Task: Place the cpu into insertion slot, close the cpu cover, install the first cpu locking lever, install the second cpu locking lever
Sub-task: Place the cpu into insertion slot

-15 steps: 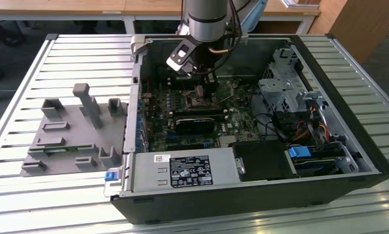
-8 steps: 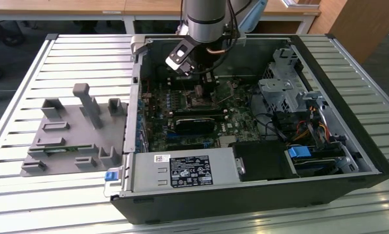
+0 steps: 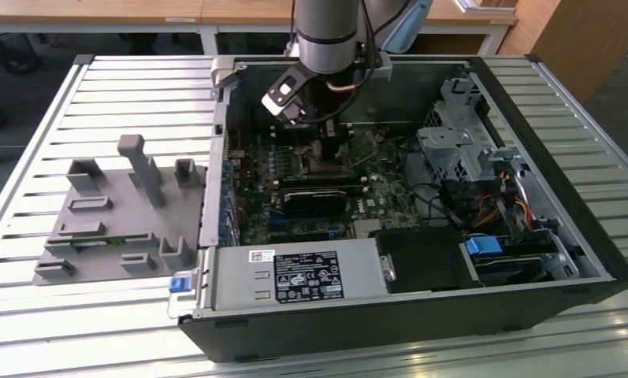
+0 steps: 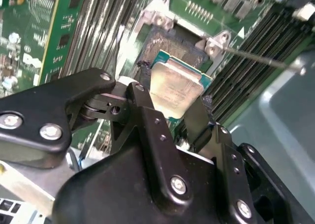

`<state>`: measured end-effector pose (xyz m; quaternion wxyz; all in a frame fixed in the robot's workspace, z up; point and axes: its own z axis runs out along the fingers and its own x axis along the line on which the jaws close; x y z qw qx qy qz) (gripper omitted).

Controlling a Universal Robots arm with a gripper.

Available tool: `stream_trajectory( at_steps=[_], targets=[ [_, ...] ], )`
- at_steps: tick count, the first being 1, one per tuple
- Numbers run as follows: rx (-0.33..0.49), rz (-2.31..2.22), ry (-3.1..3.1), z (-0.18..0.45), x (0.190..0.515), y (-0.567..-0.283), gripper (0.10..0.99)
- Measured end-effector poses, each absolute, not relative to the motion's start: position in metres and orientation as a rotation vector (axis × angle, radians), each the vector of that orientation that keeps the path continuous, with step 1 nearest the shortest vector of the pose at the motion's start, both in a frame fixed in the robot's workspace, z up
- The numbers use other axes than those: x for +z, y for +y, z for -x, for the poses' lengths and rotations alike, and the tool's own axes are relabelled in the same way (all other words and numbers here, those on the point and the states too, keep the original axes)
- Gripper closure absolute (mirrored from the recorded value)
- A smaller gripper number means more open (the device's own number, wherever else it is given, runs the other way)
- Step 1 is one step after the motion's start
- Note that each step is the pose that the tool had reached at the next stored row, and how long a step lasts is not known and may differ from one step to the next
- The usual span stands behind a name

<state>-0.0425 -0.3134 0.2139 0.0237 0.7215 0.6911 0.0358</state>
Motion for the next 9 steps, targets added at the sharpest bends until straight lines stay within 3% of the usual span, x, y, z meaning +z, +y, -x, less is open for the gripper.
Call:
stream_trajectory(
  at_steps=[9],
  targets=[
    [0.112, -2.213, 2.161, 0.0454, 0.2067, -0.3138, 0.561]
  ],
)
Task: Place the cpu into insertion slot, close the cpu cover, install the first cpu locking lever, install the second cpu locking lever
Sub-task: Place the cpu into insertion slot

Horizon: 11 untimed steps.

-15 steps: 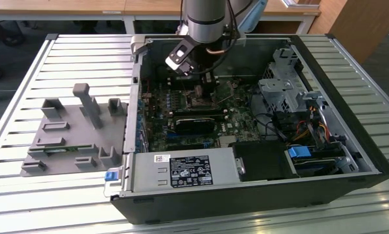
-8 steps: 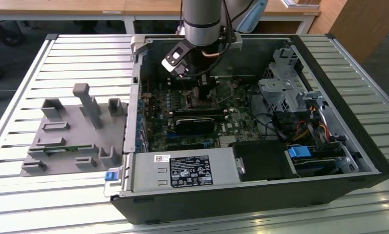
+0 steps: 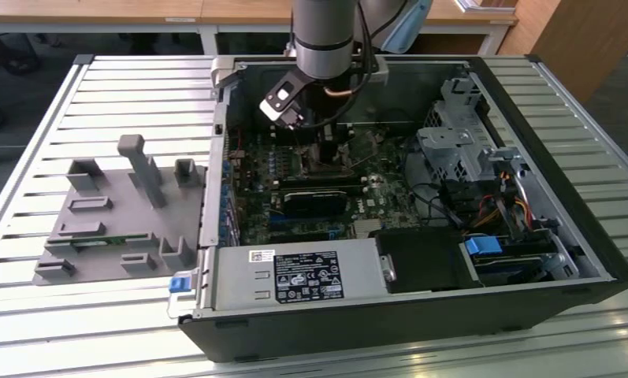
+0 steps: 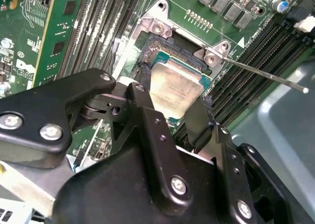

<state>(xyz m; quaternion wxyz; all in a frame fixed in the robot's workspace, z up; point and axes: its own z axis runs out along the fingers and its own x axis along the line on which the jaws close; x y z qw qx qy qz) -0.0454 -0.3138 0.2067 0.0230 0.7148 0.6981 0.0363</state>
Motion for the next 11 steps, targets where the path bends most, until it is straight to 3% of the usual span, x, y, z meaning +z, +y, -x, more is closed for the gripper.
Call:
stream_trajectory(
  at_steps=[11],
  targets=[
    [0.112, -2.216, 2.158, 0.0460, 0.2028, -0.3153, 0.561]
  ],
)
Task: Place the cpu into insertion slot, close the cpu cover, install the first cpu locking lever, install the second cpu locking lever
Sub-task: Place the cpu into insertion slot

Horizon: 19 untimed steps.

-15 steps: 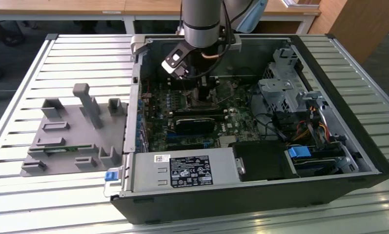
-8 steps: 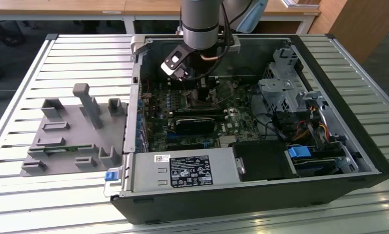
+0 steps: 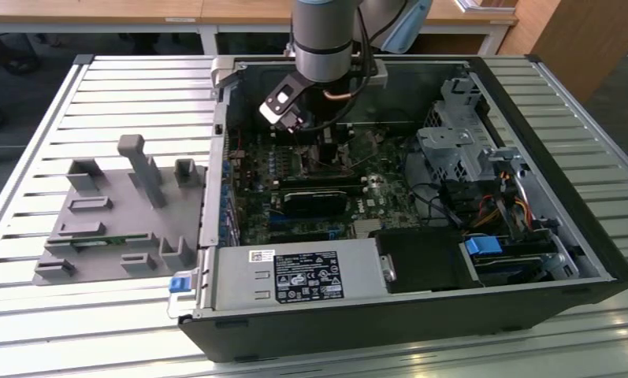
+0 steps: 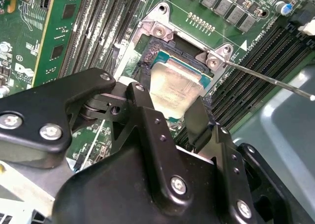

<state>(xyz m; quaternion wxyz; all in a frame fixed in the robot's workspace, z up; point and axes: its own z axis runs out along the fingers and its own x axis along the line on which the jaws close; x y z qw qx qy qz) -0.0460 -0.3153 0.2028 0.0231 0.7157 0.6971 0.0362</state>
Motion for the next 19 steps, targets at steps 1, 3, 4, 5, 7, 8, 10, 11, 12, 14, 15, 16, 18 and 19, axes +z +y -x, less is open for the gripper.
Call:
stream_trajectory(
  at_steps=[1, 3, 4, 5, 7, 8, 10, 11, 12, 14, 15, 16, 18, 19],
  targets=[
    [0.111, -2.216, 2.157, 0.0461, 0.2025, -0.3152, 0.561],
    [0.102, -2.212, 2.154, 0.0462, 0.2018, -0.3153, 0.561],
    [0.096, -2.208, 2.152, 0.0463, 0.2015, -0.3153, 0.561],
    [0.090, -2.205, 2.149, 0.0464, 0.2010, -0.3153, 0.561],
    [0.085, -2.203, 2.148, 0.0465, 0.2002, -0.3153, 0.561],
    [0.084, -2.203, 2.147, 0.0469, 0.2000, -0.3153, 0.561],
    [0.085, -2.203, 2.147, 0.0476, 0.1992, -0.3153, 0.561],
    [0.085, -2.203, 2.148, 0.0477, 0.1987, -0.3153, 0.561],
    [0.085, -2.203, 2.148, 0.0477, 0.1982, -0.3151, 0.561],
    [0.085, -2.203, 2.147, 0.0477, 0.1975, -0.3150, 0.561],
    [0.084, -2.203, 2.147, 0.0477, 0.1974, -0.3149, 0.561],
    [0.085, -2.204, 2.146, 0.0476, 0.1971, -0.3149, 0.561],
    [0.084, -2.207, 2.143, 0.0469, 0.1968, -0.3149, 0.561],
    [0.084, -2.208, 2.142, 0.0465, 0.1967, -0.3149, 0.561]
  ],
)
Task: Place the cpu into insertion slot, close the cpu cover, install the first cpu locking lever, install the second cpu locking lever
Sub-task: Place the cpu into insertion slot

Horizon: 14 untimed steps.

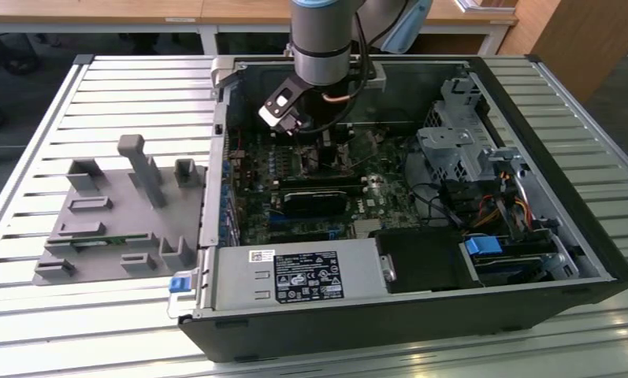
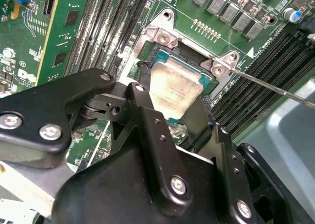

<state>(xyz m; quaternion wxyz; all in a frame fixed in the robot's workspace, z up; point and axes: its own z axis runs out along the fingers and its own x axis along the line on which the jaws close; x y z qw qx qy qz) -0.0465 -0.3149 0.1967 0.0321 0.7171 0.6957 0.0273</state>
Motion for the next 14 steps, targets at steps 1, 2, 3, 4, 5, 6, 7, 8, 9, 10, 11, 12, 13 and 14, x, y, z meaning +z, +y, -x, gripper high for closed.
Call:
stream_trajectory(
  at_steps=[1, 2, 3, 4, 5, 6, 7, 8, 9, 10, 11, 12, 13, 14],
  targets=[
    [0.084, -2.209, 2.141, 0.0464, 0.1966, -0.3149, 0.561],
    [0.084, -2.209, 2.141, 0.0464, 0.1966, -0.3149, 0.561],
    [0.084, -2.209, 2.141, 0.0464, 0.1966, -0.3149, 0.561],
    [0.084, -2.210, 2.140, 0.0464, 0.1965, -0.3149, 0.561],
    [0.084, -2.210, 2.140, 0.0464, 0.1965, -0.3149, 0.561],
    [0.084, -2.211, 2.139, 0.0465, 0.1965, -0.3149, 0.561],
    [0.084, -2.211, 2.138, 0.0466, 0.1965, -0.3149, 0.561],
    [0.084, -2.212, 2.138, 0.0466, 0.1965, -0.3149, 0.561],
    [0.084, -2.212, 2.138, 0.0467, 0.1965, -0.3149, 0.561],
    [0.084, -2.212, 2.138, 0.0469, 0.1965, -0.3149, 0.561],
    [0.084, -2.212, 2.138, 0.0470, 0.1965, -0.3149, 0.561],
    [0.085, -2.212, 2.138, 0.0470, 0.1965, -0.3152, 0.561],
    [0.085, -2.213, 2.137, 0.0470, 0.1964, -0.3154, 0.561],
    [0.084, -2.214, 2.135, 0.0470, 0.1964, -0.3154, 0.561]
  ],
)
